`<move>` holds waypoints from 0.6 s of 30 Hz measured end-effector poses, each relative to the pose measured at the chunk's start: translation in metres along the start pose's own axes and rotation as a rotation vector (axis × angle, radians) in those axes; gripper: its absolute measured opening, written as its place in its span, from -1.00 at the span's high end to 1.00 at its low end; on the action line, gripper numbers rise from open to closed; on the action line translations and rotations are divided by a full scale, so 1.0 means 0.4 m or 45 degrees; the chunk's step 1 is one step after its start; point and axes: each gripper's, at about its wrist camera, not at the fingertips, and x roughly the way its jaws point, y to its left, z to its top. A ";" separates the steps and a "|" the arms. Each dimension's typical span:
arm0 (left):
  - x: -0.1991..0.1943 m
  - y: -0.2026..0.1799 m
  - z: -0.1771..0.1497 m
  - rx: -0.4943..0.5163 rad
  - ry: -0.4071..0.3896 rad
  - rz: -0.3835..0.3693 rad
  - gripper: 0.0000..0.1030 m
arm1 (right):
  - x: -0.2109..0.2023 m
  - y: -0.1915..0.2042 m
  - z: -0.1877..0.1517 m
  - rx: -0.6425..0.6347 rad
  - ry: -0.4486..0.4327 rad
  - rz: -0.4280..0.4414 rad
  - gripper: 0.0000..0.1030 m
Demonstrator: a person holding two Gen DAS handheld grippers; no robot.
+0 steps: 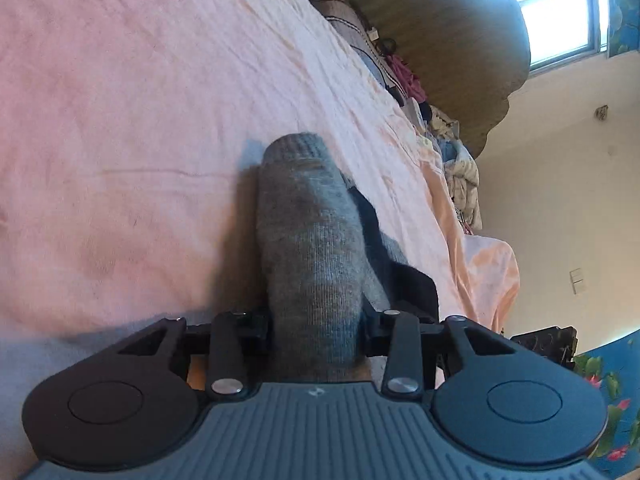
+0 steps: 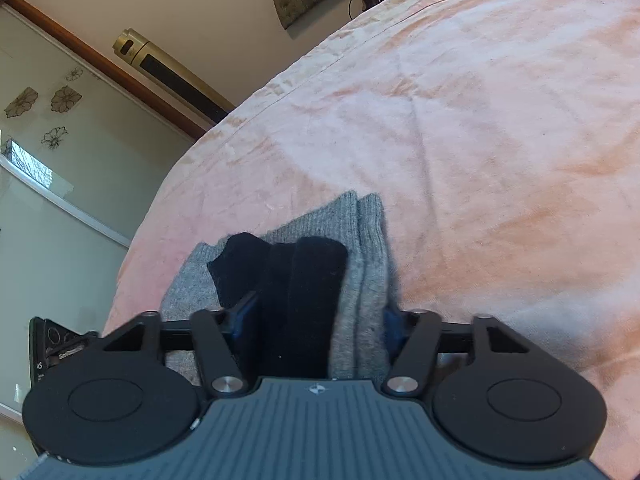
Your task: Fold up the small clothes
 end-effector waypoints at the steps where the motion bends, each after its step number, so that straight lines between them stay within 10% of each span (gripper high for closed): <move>1: -0.003 -0.004 0.001 0.022 -0.007 0.014 0.37 | -0.004 0.000 -0.004 0.015 -0.014 0.011 0.41; 12: -0.182 0.005 0.164 0.221 -0.206 0.169 0.43 | 0.131 0.176 0.067 -0.004 -0.057 0.216 0.48; 16: -0.169 0.066 0.201 0.289 -0.254 0.434 0.25 | 0.252 0.217 0.066 -0.025 -0.045 0.090 0.29; 18: -0.203 0.113 0.189 0.189 -0.256 0.328 0.09 | 0.264 0.215 0.040 -0.023 -0.057 0.046 0.08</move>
